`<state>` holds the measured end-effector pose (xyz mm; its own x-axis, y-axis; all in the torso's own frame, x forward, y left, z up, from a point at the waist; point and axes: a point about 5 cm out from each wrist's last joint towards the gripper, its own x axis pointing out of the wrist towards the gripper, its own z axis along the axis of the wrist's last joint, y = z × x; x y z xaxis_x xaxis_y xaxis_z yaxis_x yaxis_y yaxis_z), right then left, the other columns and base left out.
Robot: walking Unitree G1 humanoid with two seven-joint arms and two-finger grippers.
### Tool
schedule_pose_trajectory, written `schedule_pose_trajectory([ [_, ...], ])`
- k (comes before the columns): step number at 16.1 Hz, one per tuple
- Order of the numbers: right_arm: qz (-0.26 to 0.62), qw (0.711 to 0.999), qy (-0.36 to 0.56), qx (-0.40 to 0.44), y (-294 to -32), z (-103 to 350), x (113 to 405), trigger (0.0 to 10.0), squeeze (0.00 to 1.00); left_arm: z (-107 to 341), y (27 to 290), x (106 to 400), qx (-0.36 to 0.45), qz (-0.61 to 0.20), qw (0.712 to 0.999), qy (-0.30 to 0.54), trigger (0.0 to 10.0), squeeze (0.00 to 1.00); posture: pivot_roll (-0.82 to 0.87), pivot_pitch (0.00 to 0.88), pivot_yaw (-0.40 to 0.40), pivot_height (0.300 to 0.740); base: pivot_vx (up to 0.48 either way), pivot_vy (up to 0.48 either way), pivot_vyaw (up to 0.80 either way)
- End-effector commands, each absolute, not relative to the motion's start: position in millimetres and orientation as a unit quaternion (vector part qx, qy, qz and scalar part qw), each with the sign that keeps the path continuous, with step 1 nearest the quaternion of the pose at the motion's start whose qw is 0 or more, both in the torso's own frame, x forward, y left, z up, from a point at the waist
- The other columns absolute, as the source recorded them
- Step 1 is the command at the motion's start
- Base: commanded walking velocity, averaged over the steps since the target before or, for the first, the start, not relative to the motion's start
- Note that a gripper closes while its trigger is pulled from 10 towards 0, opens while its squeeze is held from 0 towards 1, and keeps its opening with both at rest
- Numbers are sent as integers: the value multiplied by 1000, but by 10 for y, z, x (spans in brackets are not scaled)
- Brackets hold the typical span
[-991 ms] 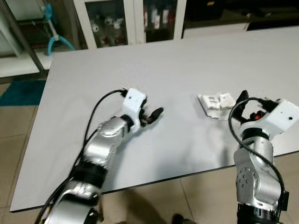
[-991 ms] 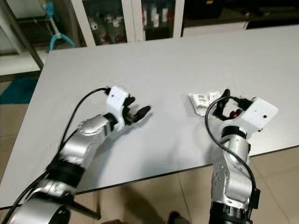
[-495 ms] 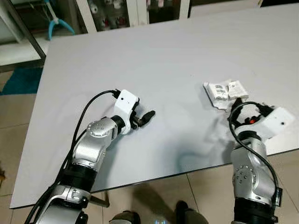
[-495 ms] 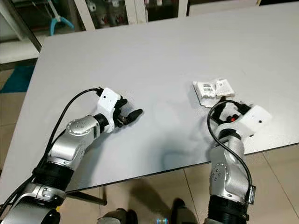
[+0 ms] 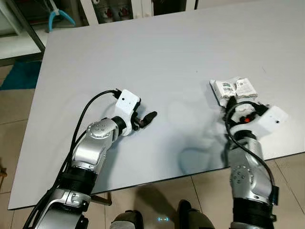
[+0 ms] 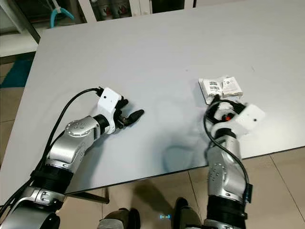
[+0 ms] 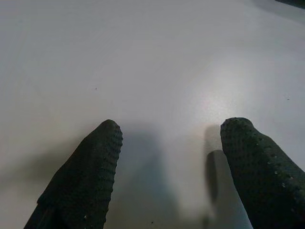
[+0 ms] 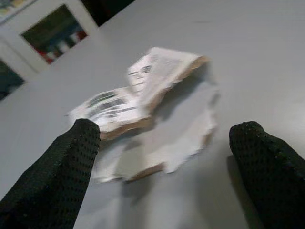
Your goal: Picking trash to rubbish bin
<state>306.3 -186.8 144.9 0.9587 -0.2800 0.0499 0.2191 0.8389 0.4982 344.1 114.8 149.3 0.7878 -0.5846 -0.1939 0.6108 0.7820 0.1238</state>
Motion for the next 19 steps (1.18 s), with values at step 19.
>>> schedule_pose_trajectory([
  [19, -111, 941, -125, 293, -1991, 1605, 3156, 10000, 0, 1488, 1081, 3244, 69, -402, 909, 88, 10000, 0, 292, 247, 81, 740, 0, 0, 0],
])
